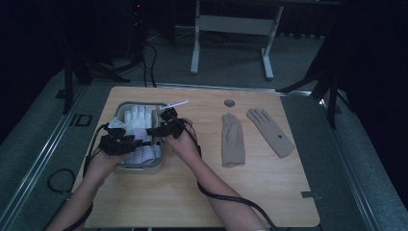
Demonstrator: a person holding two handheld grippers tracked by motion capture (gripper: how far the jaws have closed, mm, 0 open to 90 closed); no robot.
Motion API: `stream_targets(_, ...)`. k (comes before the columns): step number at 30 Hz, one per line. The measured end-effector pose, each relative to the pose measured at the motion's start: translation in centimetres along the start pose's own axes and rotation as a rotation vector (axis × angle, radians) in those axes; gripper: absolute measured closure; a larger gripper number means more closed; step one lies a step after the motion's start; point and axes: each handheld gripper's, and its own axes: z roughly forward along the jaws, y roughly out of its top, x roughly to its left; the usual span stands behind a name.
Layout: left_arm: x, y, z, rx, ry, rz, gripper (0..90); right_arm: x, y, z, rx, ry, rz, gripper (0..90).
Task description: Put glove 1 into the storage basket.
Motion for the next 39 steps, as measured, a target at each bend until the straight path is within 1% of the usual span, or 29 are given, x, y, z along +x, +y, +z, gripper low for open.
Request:
stream_targets(1,0.0,0.0,0.0,0.000,0.000,0.000,61.3,0.0,0.0,0.0,0.000,0.000,0.000,27.9)
stream_targets(2,-0.1,0.2,0.3,0.015,0.016,0.010,61.3,-0.2,0.0,-0.6,-0.010,0.015,-0.003,24.6)
stream_targets(3,-0.1,0.3,0.5,0.018,0.026,0.012,64.9,-0.8,-0.5,-2.1,-0.030,0.032,-0.032,20.6)
stream_targets(4,-0.1,0.5,0.7,0.027,0.040,0.012,64.9,-0.8,-0.5,-2.1,-0.030,0.032,-0.032,20.6)
stream_targets(5,-0.2,0.7,1.0,0.031,0.049,0.016,68.9,-1.3,-1.0,-3.1,-0.029,0.039,-0.032,20.4)
stream_targets(6,-0.2,0.8,1.2,0.040,0.052,0.021,68.9,-1.3,-1.0,-3.1,-0.029,0.039,-0.032,20.4)
stream_targets(7,-0.3,1.1,1.8,0.060,0.067,0.030,70.0,-1.4,-1.1,-3.4,-0.028,0.031,-0.034,20.3)
stream_targets(8,-0.3,1.3,2.1,0.076,0.072,0.031,76.1,-1.8,-1.6,-3.9,-0.034,0.016,-0.042,20.0)
stream_targets(10,-0.6,1.7,2.7,0.112,0.079,0.059,82.1,-2.2,-2.1,-4.5,-0.033,0.004,-0.048,19.4)
stream_targets(11,-0.8,1.9,3.1,0.137,0.083,0.073,84.9,-2.4,-2.3,-4.7,-0.033,0.000,-0.043,19.5)
stream_targets(12,-1.1,2.0,3.5,0.168,0.083,0.092,85.6,-2.7,-2.5,-4.9,-0.027,-0.003,-0.035,19.6)
stream_targets(13,-1.4,2.2,3.9,0.192,0.082,0.120,87.9,-2.9,-2.7,-5.1,-0.027,-0.003,-0.034,19.7)
stream_targets(14,-1.6,2.4,4.2,0.208,0.088,0.141,89.0,-3.1,-2.9,-5.3,-0.028,-0.004,-0.033,19.7)
stream_targets(16,-1.8,2.7,4.8,0.238,0.090,0.166,89.5,-3.6,-3.3,-5.7,-0.030,-0.006,-0.024,20.1)
stream_targets(19,-1.7,3.1,5.7,0.273,0.063,0.163,89.7,-4.0,-3.8,-6.2,-0.033,-0.006,-0.019,20.3)
stream_targets(20,-1.5,3.2,6.0,0.287,0.056,0.147,89.8,-4.1,-3.9,-6.3,-0.032,-0.008,-0.015,20.8)
stream_targets(21,-1.5,3.3,6.1,0.298,0.047,0.144,89.8,-4.3,-4.0,-6.5,-0.033,-0.010,-0.016,20.8)
stream_targets(23,-1.4,3.4,6.2,0.298,0.041,0.145,89.8,-4.4,-4.3,-6.8,-0.034,-0.021,-0.020,20.8)
stream_targets(25,-1.3,3.4,6.1,0.295,0.038,0.143,89.6,-4.5,-4.4,-6.9,-0.032,-0.025,-0.020,20.8)
stream_targets(26,-1.2,3.3,5.8,0.267,0.028,0.115,89.6,-4.6,-4.5,-7.0,-0.029,-0.028,-0.021,20.8)
stream_targets(27,-1.2,3.2,5.6,0.249,0.022,0.099,87.7,-4.8,-4.6,-7.2,-0.029,-0.033,-0.020,20.8)
stream_targets(29,-1.2,2.9,4.7,0.196,0.021,0.088,84.3,-5.1,-4.7,-7.6,-0.035,-0.033,-0.017,20.8)
stream_targets(31,-1.2,2.7,4.0,0.149,0.030,0.080,79.3,-5.3,-4.8,-8.0,-0.039,-0.041,-0.018,20.8)
stream_targets(32,-1.3,2.6,3.4,0.122,0.029,0.077,74.7,-5.4,-4.8,-8.3,-0.044,-0.042,-0.021,20.8)
stream_targets(33,-1.3,2.6,2.9,0.100,0.012,0.065,70.7,-5.5,-4.9,-8.6,-0.050,-0.047,-0.024,20.8)
stream_targets(34,-1.5,2.5,2.4,0.071,-0.007,0.053,70.7,-5.5,-4.9,-8.8,-0.053,-0.053,-0.026,20.8)
stream_targets(35,-1.8,2.4,1.8,0.032,-0.016,0.035,69.6,-5.6,-5.0,-9.1,-0.056,-0.052,-0.027,20.7)
stream_targets(36,-2.0,2.4,1.5,0.013,-0.017,0.030,67.2,-5.8,-5.1,-9.5,-0.064,-0.055,-0.028,20.7)
stream_targets(39,-3.0,2.4,0.2,-0.068,-0.048,0.017,67.1,-6.0,-5.3,-10.3,-0.072,-0.061,-0.029,20.5)
